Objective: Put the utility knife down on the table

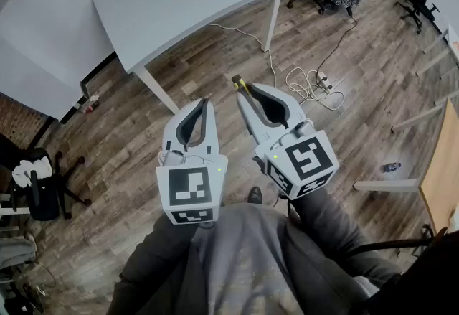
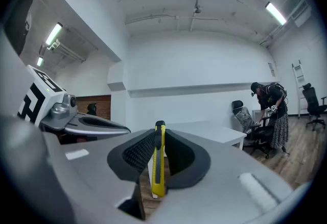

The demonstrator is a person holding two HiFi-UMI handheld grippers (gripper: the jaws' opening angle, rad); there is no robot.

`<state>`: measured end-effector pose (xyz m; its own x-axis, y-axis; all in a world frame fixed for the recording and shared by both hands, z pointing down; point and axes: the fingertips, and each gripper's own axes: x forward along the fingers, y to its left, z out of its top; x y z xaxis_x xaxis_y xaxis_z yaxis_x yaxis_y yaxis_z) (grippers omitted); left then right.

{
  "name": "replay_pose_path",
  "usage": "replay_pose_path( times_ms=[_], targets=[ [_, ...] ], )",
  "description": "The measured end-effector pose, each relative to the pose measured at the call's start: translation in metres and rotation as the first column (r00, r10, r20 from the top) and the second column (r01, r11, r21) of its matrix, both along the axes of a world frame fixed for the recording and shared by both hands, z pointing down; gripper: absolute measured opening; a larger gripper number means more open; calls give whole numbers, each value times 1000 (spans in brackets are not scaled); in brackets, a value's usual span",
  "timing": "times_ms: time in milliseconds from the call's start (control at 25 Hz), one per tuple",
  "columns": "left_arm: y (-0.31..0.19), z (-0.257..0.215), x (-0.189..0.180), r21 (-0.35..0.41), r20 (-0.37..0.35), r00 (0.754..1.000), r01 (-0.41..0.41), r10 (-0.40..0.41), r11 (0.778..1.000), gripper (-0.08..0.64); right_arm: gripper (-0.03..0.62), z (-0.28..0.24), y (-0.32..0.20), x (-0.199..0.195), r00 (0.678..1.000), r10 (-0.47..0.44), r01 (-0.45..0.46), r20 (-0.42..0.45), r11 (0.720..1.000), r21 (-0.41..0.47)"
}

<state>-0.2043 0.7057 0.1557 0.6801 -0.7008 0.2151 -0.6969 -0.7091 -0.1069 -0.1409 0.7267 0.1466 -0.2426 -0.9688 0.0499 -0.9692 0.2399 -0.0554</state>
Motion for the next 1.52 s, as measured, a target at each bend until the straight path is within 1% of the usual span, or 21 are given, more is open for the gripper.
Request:
replay_pose_path(
  times_ms=[160, 360, 600, 800, 960, 1080, 1280, 1520],
  targets=[
    [8, 2, 9, 1, 3, 1000, 7, -7, 1000, 2, 61, 2, 8, 10, 1000, -1, 1, 3, 1000, 1],
    [12, 6, 24, -2, 3, 1000, 27, -27, 1000, 2, 61, 6, 10, 27, 999, -23, 24, 34, 1000, -5],
    [21, 18, 40, -23, -2, 998, 60, -60, 998, 2, 61, 13, 17, 45, 998, -52, 52, 22, 999, -14],
    [3, 25, 41, -38, 6, 996, 88, -88, 995, 2, 63, 13, 1, 49, 997, -76, 76, 29, 997, -13],
    [-26, 33, 40, -50, -2, 995, 102, -102, 994, 2, 61, 19, -25, 49, 996, -84, 85, 33, 996, -18],
    [-58, 42, 42, -61, -11, 994, 106, -107, 993, 2, 63, 27, -55, 50, 995, -91, 92, 28, 995, -26],
    [-125, 45, 47, -76, -14, 995, 99, -101, 992, 2, 61, 30, -120, 52, 995, -100, 101, 20, 994, -44],
    [-209, 45, 46, -90, -18, 996, 84, -86, 992, 2, 63, 27, -202, 49, 996, -90, 91, 18, 995, -52]
  ],
)
